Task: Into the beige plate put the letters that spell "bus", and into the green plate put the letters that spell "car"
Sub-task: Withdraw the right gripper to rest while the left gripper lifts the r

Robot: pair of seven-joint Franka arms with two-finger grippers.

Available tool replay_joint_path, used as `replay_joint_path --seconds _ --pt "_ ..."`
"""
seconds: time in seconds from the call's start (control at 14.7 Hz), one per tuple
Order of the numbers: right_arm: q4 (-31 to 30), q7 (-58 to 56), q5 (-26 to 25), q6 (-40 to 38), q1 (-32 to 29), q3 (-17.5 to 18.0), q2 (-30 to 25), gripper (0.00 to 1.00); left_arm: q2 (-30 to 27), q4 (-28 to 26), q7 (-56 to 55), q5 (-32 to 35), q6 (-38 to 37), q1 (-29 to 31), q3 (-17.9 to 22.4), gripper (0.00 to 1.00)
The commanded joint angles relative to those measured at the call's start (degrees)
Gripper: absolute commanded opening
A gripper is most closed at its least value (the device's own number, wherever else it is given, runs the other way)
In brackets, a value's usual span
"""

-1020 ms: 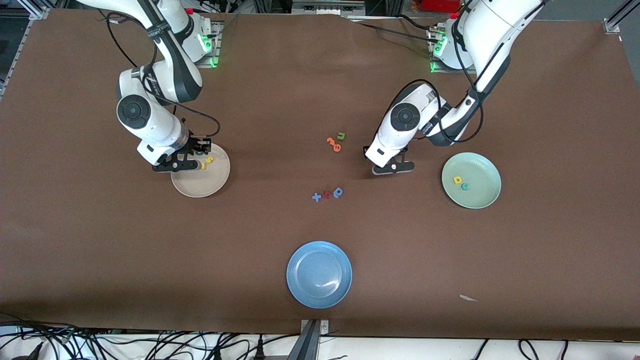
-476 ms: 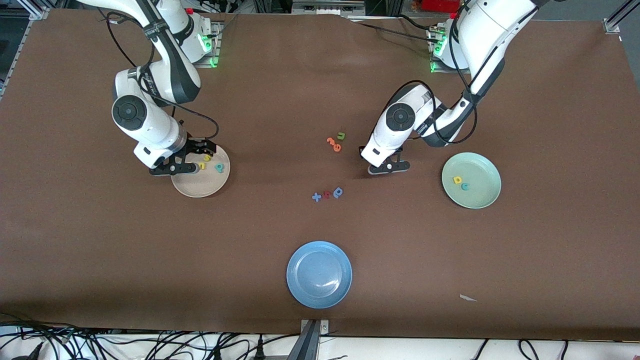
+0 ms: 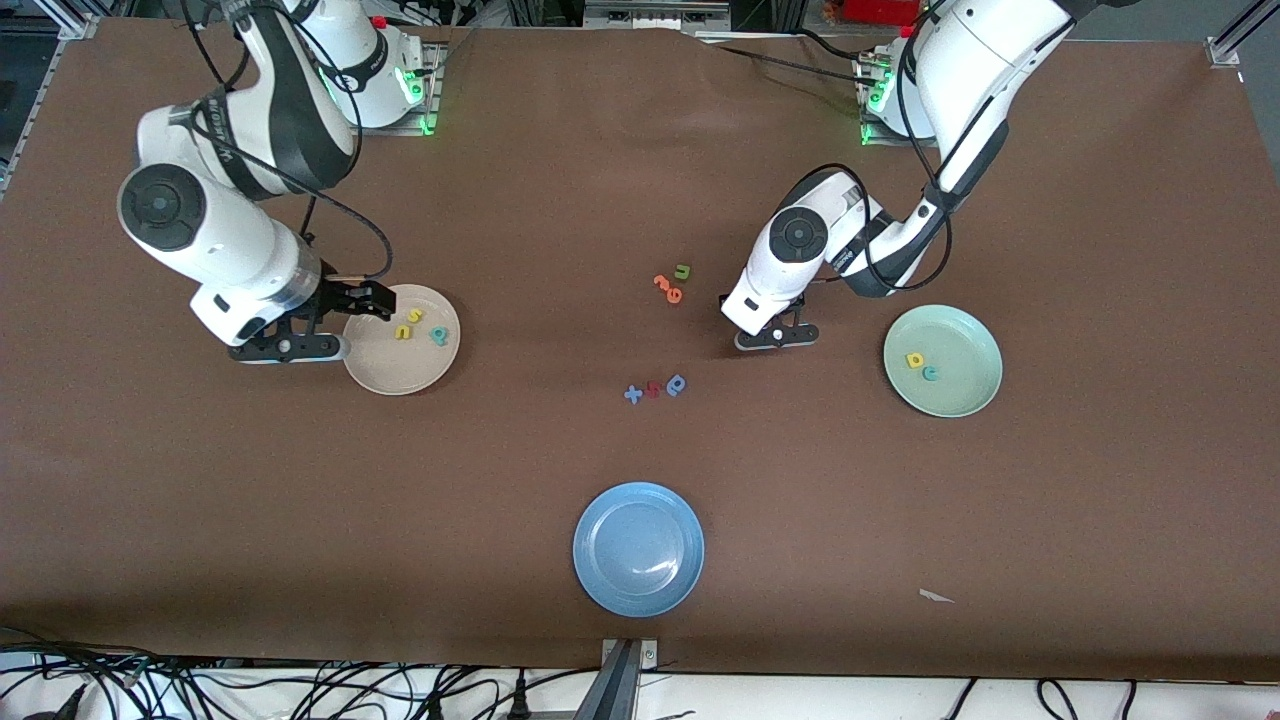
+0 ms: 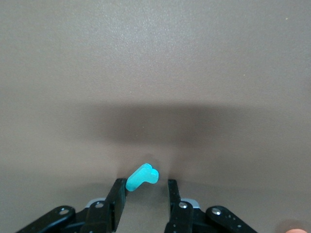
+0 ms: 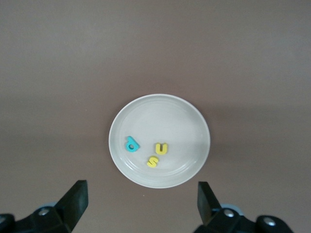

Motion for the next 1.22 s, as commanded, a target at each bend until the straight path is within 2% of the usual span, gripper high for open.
replay_joint_path --seconds 0.0,0.27,0.54,0.82,1.16 --pt "8.0 -0.9 -0.2 -8.1 -0.3 -1.3 -0.3 1.0 0.6 0.9 -1.5 2.2 0.1 -0.4 0.4 0.35" --pt "17.3 -1.1 -0.5 -16.8 -0.4 -1.7 -0.4 1.0 0.8 0.9 -1.5 2.3 0.1 -0.5 0.4 0.3" --pt "24.7 -1.1 -0.3 -24.2 -0.4 -3.8 -0.6 1.0 0.8 0.8 -1.4 2.3 0.1 -0.5 0.4 0.24" --pt "26.1 -1.2 -0.1 -26.7 -0.5 -6.0 -0.6 1.0 0.9 0.8 -1.5 3.8 0.1 -0.3 0.4 0.24" --pt "26.1 -1.9 -0.2 -26.3 -0.7 -6.5 -0.5 1.0 0.9 0.9 -1.4 3.9 0.1 -0.2 0.4 0.17"
